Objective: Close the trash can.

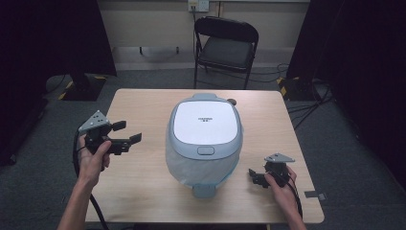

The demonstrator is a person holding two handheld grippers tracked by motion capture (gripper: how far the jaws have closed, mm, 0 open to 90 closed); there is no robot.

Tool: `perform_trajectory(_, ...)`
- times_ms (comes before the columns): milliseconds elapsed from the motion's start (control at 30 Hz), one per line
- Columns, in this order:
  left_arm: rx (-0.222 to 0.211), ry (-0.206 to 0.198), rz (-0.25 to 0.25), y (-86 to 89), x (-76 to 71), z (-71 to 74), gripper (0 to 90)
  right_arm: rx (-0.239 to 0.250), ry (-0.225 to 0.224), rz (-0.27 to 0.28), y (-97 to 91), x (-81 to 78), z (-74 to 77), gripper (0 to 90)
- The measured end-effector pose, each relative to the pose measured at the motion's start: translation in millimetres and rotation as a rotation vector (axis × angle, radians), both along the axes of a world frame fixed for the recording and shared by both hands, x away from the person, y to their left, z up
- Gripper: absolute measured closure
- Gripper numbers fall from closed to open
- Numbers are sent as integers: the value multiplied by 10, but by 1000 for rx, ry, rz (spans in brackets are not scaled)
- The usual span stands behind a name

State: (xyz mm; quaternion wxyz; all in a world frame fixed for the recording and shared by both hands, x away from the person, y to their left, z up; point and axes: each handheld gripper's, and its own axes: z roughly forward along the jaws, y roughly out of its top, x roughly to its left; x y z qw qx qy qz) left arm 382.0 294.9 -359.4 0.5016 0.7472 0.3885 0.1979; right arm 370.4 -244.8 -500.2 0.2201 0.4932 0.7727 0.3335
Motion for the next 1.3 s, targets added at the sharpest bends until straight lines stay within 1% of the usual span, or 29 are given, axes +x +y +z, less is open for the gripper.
perform_trajectory(67, 8, 26, 32, 53, -17, -89, 171, 0, 0, 0, 0, 0, 0, 128)
perform_trajectory(100, 24, 31, 58, 67, -31, -136, 172, 0, 0, 0, 0, 0, 0, 128)
perform_trajectory(133, 23, 44, 70, 82, -39, -186, 176, 0, 0, 0, 0, 0, 0, 128)
perform_trajectory(167, 14, 69, 70, 103, -42, -234, 188, 0, 0, 0, 0, 0, 0, 128)
perform_trajectory(200, 13, 84, 73, 119, -47, -283, 196, 0, 0, 0, 0, 0, 0, 128)
perform_trajectory(267, 31, 99, 91, 139, -58, -376, 195, 1, 0, 0, 0, 0, 0, 128)
perform_trajectory(300, 24, 112, 93, 143, -60, -427, 191, 0, 0, 0, 0, 0, 0, 128)
perform_trajectory(367, 73, 133, 104, 138, -62, -534, 189, 0, 0, 0, 0, 0, 0, 128)
perform_trajectory(433, 78, 157, 91, 130, -51, -608, 187, 0, 0, 0, 0, 0, 0, 128)
perform_trajectory(467, 91, 168, 95, 130, -47, -659, 189, 0, 0, 0, 0, 0, 0, 128)
perform_trajectory(500, 87, 172, 97, 135, -47, -685, 188, 1, 0, 0, 0, 0, 0, 128)
perform_trajectory(533, 72, 173, 98, 161, -49, -725, 186, 0, 0, 0, 0, 0, 0, 128)
perform_trajectory(567, 52, 168, 107, 178, -60, -761, 184, 0, 0, 0, 0, 0, 0, 128)
perform_trajectory(600, 44, 164, 114, 195, -68, -802, 188, 1, 0, 1, 0, 0, 0, 128)
perform_trajectory(733, 79, 226, 130, 224, -58, -1016, 189, 0, 0, 0, 0, 0, 0, 128)
perform_trajectory(800, 114, 249, 135, 221, -44, -1100, 191, 1, 0, 1, 0, 0, 0, 128)
perform_trajectory(833, 144, 254, 146, 222, -39, -1135, 191, 0, 0, 0, 0, 0, 0, 128)
perform_trajectory(867, 159, 259, 149, 231, -31, -1168, 192, 0, 0, 0, 0, 0, 0, 128)
perform_trajectory(933, 143, 292, 159, 249, -28, -1220, 199, 0, 0, 0, 0, 0, 0, 128)
perform_trajectory(967, 167, 300, 158, 240, -41, -1236, 199, 0, 0, 0, 0, 0, 0, 128)
perform_trajectory(1000, 193, 295, 159, 229, -57, -1256, 199, 0, 0, 0, 0, 0, 0, 128)
perform_trajectory(1033, 209, 294, 157, 217, -66, -1283, 196, 0, 0, 0, 0, 0, 0, 128)
perform_trajectory(1067, 225, 304, 156, 211, -63, -1310, 198, 0, 0, 0, 0, 0, 0, 128)
perform_trajectory(1100, 227, 296, 155, 208, -61, -1339, 199, 0, 0, 0, 0, 0, 0, 128)
perform_trajectory(1167, 238, 269, 155, 214, -62, -1360, 188, 0, 0, 0, 0, 0, 0, 128)
perform_trajectory(1233, 243, 246, 165, 204, -62, -1384, 184, 0, 0, 0, 0, 0, 0, 128)
perform_trajectory(1267, 270, 232, 162, 199, -56, -1396, 175, 0, 0, 0, 0, 0, 0, 128)
perform_trajectory(1300, 259, 224, 153, 203, -48, -1415, 140, 1, 0, 0, 0, 0, 0, 128)
